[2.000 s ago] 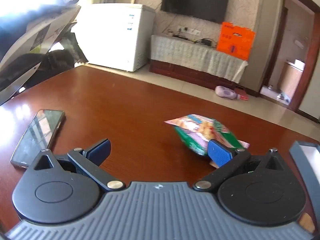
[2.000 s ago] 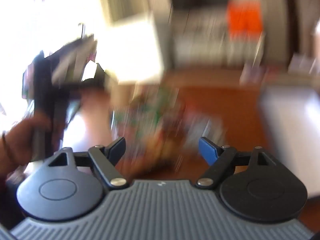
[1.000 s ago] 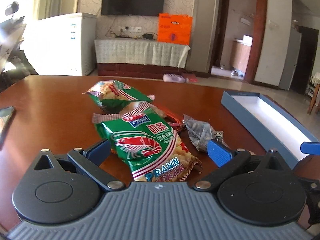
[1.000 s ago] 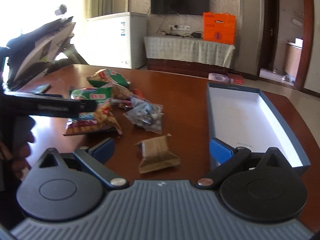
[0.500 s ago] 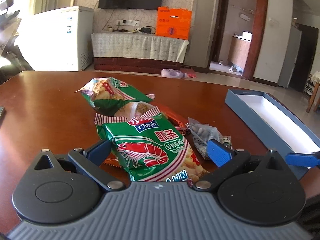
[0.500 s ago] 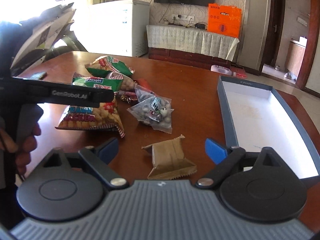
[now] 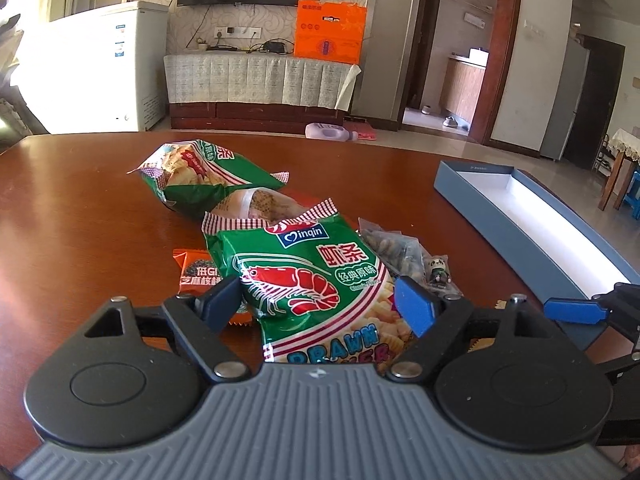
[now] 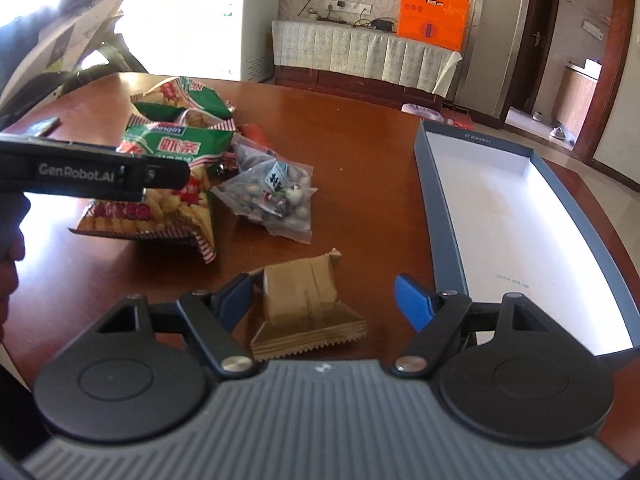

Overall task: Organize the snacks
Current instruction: 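Close the left tool on the prawn bag while the right tool grips the brown packet, then carry the prawn bag in the left tool and the brown packet in the right tool to the box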

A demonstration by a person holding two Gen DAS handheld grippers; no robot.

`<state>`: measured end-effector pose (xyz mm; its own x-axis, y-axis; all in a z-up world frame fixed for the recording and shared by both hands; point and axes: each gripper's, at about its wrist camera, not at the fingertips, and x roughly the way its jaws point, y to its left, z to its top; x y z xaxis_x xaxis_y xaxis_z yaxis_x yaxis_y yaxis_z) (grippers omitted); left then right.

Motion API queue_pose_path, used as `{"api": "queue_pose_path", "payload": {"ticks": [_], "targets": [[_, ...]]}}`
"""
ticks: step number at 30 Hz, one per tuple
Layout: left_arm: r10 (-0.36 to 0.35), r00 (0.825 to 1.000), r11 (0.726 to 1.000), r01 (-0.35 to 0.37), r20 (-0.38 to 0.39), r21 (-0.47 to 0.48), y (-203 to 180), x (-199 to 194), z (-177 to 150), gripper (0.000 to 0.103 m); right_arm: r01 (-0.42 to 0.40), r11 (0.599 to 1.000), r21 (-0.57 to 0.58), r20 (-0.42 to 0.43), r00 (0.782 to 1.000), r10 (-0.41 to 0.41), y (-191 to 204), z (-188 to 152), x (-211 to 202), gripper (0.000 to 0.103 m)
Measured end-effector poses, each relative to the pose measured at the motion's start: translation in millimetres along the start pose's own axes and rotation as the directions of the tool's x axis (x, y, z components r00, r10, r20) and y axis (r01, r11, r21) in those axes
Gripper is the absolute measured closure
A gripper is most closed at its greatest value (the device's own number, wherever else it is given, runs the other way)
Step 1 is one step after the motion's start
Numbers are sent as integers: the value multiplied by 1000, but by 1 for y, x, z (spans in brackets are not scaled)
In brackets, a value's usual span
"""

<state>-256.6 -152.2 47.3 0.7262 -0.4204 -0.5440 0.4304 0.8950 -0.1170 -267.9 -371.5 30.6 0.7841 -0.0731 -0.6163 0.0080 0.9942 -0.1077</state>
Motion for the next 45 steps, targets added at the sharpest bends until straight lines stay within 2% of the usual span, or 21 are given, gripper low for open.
{"api": "queue_pose_path", "payload": {"ticks": [2,7,12,15,18,21,25,30,32,37,45], "targets": [[-6,1000,1000,6,-1,10,-2,0,-1,17,-28,1000,-6,-27,999,28,0,-1,3,49],[-15,1000,999,15,-5,35,-6,2,-1,22,-64,998,29,-41,997,65,-3,-1,1,51],[-34,999,999,34,-3,-3,0,3,0,31,-70,997,41,-42,997,72,-4,-1,-2,55],[-39,999,999,39,-7,6,0,4,0,35,-75,996,50,-41,996,78,-4,-1,-3,57],[-34,999,999,34,-11,7,-2,5,-1,34,-80,996,48,-51,995,82,-2,-1,-2,57],[-36,999,999,36,-23,-8,-1,9,-1,26,-72,996,53,-50,996,74,-1,-1,-2,57],[-48,999,999,48,-26,9,-5,14,-1,25,-71,996,54,-50,996,74,-1,-1,0,56],[-74,997,996,74,4,46,-7,13,0,41,-86,995,55,-46,995,89,2,-1,-5,60],[-88,996,996,87,21,36,-3,8,1,44,-98,993,65,-45,994,101,1,-1,-6,60],[-92,993,996,93,79,-13,13,-7,6,45,-116,990,76,-15,993,117,2,1,-12,60],[-39,987,991,58,157,-118,41,-18,15,46,-141,983,119,57,989,135,-7,6,-22,60]]}}
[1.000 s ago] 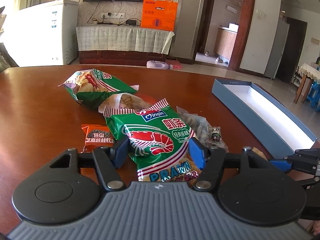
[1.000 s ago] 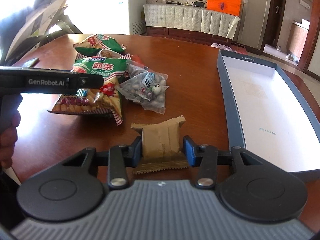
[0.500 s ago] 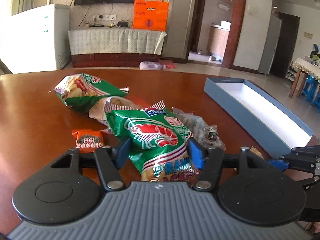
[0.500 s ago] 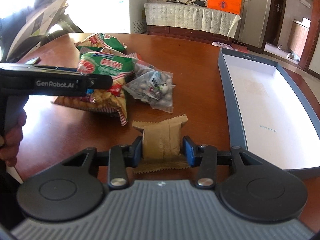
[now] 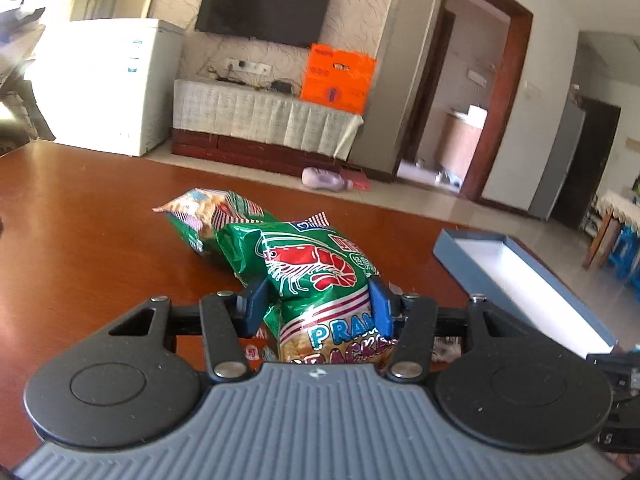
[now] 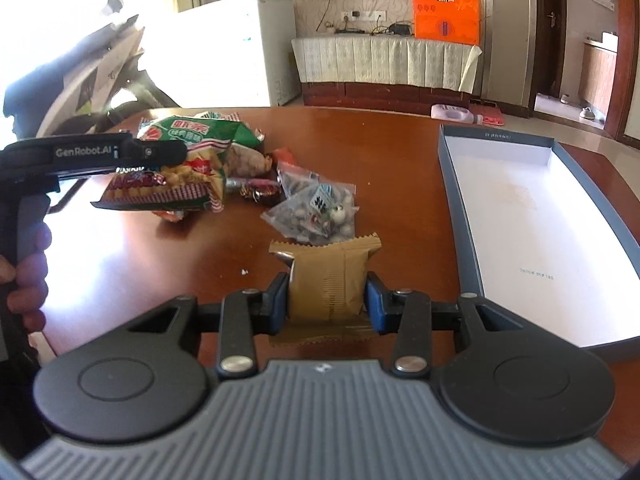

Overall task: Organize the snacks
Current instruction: 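Carry the prawn bag in the left tool and the brown packet in the right tool to the box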

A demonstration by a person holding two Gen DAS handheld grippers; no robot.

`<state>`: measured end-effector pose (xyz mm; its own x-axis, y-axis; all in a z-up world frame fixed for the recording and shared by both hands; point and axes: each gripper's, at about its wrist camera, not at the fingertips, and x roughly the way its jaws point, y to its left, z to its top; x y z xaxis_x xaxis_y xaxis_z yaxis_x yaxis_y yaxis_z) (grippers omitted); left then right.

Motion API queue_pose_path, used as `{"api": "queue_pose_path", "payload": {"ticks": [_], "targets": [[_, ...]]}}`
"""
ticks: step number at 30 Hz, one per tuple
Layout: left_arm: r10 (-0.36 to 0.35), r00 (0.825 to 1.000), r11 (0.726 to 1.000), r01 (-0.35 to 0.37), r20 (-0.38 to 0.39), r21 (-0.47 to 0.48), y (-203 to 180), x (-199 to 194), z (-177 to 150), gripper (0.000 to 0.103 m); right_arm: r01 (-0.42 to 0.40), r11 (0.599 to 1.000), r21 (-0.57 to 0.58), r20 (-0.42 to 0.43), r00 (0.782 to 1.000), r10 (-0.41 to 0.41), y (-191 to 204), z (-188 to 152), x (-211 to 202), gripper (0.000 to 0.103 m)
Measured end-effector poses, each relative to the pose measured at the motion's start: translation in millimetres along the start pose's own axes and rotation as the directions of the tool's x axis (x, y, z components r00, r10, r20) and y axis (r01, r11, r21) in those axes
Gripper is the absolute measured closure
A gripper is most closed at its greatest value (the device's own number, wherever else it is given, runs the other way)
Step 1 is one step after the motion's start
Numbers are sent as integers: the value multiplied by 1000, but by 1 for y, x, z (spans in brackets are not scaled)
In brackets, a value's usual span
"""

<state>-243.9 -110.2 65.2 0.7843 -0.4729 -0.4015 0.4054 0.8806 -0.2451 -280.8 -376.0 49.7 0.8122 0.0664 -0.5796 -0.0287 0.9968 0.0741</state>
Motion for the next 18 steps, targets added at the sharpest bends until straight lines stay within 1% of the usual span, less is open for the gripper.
{"api": "queue_pose_path", "payload": {"ticks": [3,5,9,13,18], "targets": [[-3,1000,1000,3,30,3,-2,-3,4,45,-17,1000,9,19,1000,17,-1,3,-2,60],[-5,999,1000,4,40,30,-9,-2,5,45,-28,999,24,35,999,27,-1,7,-3,60],[-29,999,996,26,34,84,-30,4,3,45,-46,998,36,60,997,44,-3,21,-3,60],[-30,999,994,27,32,107,-44,8,2,45,-29,999,-16,47,998,30,-4,33,7,60],[-38,999,993,34,37,116,-55,15,3,45,-32,999,1,51,998,32,-12,32,4,60]]}}
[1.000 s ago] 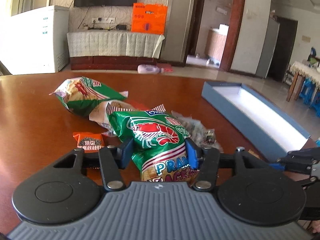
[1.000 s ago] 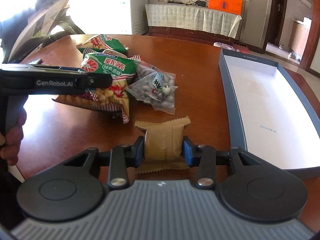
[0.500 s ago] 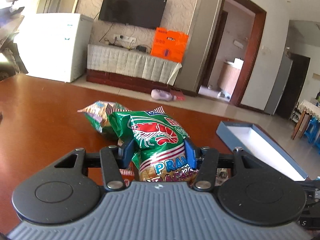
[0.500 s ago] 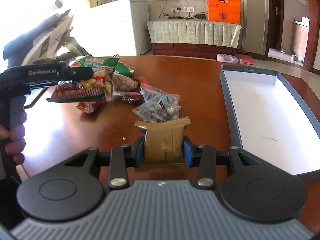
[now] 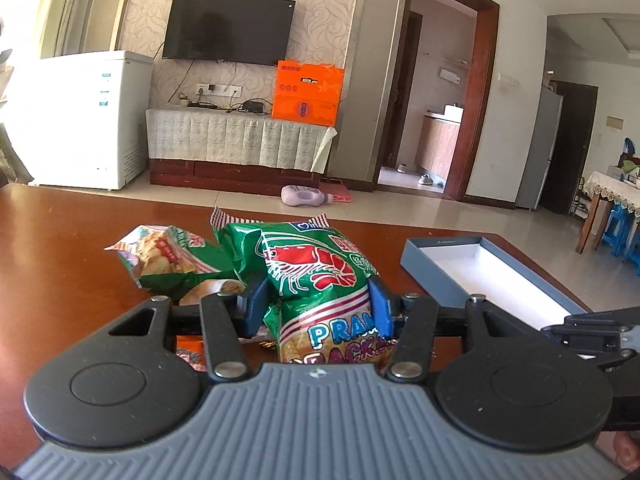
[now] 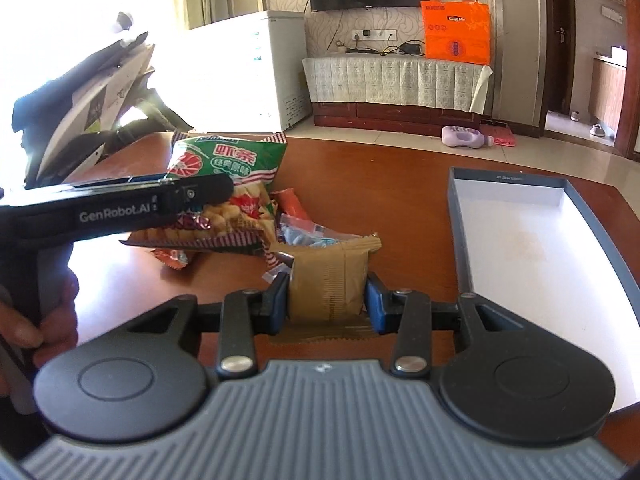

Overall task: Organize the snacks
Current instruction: 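Carry the prawn bag in the left tool and the brown packet in the right tool to the box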

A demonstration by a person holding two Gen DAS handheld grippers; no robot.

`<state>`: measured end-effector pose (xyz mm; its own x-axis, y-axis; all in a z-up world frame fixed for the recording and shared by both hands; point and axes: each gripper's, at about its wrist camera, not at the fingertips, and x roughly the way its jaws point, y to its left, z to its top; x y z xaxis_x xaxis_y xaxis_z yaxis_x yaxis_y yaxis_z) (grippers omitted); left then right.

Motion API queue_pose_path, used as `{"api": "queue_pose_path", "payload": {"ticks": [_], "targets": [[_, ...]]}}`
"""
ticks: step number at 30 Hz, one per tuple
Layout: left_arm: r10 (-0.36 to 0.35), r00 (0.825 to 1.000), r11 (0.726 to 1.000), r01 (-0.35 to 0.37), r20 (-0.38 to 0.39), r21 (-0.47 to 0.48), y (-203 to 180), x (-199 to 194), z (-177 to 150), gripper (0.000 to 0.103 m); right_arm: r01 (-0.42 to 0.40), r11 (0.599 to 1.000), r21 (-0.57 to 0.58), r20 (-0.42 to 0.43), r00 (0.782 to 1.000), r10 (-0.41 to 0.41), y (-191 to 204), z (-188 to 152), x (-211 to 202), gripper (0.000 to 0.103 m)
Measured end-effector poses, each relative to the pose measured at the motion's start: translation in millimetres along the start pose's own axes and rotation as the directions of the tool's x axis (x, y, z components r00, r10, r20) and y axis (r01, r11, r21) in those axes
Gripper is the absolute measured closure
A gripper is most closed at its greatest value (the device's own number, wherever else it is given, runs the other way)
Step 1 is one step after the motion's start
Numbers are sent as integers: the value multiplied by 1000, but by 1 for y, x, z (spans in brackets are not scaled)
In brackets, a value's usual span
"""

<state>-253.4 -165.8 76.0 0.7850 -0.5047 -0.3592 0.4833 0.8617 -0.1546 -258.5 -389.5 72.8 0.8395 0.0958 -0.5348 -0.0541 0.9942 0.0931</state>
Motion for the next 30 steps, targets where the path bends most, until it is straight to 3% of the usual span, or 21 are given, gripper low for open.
{"api": "queue_pose_path", "payload": {"ticks": [12,30], "targets": [[-33,999,999,33,-10,-1,-40,10,4,45,-3,1000,16,57,998,3,-10,-5,-29,60],[-77,997,994,77,1,77,-85,11,12,45,43,996,80,113,992,-52,-37,-8,-47,60]]}}
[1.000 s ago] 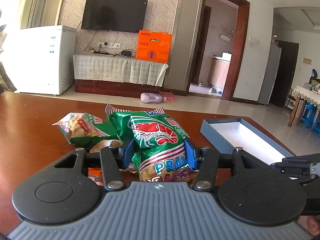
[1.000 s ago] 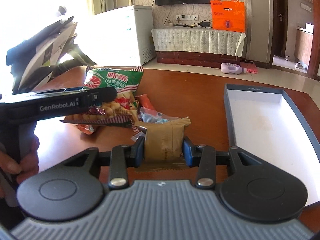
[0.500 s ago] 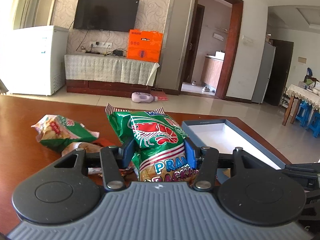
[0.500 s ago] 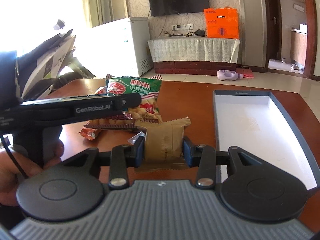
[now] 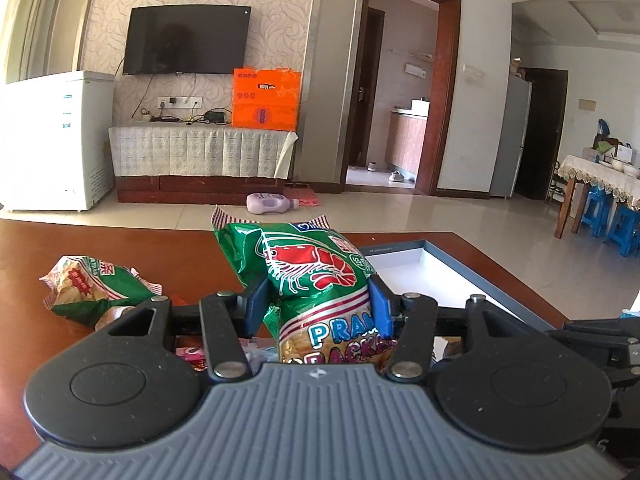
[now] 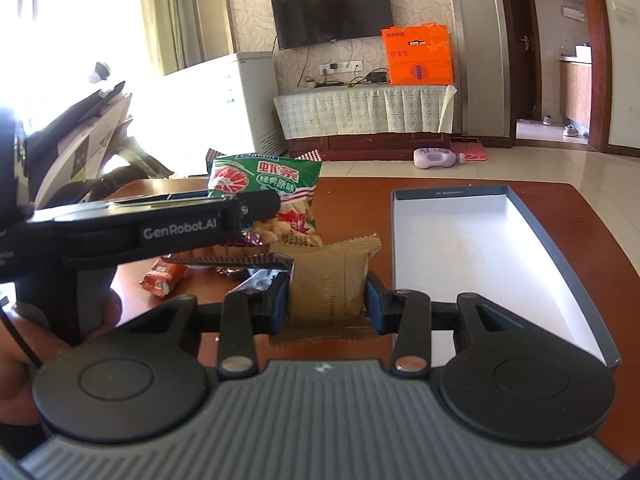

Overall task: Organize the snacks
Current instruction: 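Carry the prawn bag in the left tool and the brown packet in the right tool to the box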

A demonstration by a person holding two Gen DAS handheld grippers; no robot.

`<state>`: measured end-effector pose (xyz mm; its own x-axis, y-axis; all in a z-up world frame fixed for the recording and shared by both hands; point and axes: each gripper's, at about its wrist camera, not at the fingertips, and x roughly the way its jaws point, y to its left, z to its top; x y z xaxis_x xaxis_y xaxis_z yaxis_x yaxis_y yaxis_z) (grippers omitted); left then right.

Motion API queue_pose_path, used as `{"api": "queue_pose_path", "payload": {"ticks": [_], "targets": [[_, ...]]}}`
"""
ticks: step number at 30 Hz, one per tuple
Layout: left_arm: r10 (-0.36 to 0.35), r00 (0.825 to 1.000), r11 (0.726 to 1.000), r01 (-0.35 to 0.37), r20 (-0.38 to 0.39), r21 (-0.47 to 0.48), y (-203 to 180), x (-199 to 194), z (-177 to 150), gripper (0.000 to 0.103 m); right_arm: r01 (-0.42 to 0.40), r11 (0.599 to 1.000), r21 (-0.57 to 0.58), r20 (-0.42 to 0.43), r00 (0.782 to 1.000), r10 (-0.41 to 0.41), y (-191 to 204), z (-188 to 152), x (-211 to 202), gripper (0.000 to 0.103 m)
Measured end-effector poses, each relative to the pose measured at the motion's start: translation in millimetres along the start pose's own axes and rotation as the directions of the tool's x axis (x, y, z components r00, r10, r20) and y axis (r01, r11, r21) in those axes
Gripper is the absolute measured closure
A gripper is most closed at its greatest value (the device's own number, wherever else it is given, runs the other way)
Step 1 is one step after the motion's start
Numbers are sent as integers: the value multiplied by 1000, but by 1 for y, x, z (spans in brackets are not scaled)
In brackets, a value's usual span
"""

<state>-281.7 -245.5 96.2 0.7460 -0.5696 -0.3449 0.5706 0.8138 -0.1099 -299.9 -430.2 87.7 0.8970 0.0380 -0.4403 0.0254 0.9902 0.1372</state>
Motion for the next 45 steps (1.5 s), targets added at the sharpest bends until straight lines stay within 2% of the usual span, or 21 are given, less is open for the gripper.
{"api": "queue_pose_path", "payload": {"ticks": [7,15,32,36,45], "targets": [[-17,1000,1000,17,-2,26,-12,8,1,45,22,1000,8,14,1000,-22,-7,2,-3,60],[-55,998,998,55,-1,34,-23,27,6,45,86,995,46,38,995,-88,-27,4,-10,60],[-161,987,986,162,-30,44,-69,112,12,45,191,971,146,6,981,-194,-75,4,-2,60],[-171,985,984,173,-35,43,-74,130,12,45,193,966,173,-15,981,-193,-82,1,4,60],[-198,978,979,200,-72,29,-79,169,11,45,213,964,157,-41,977,-209,-87,1,17,60]]}}
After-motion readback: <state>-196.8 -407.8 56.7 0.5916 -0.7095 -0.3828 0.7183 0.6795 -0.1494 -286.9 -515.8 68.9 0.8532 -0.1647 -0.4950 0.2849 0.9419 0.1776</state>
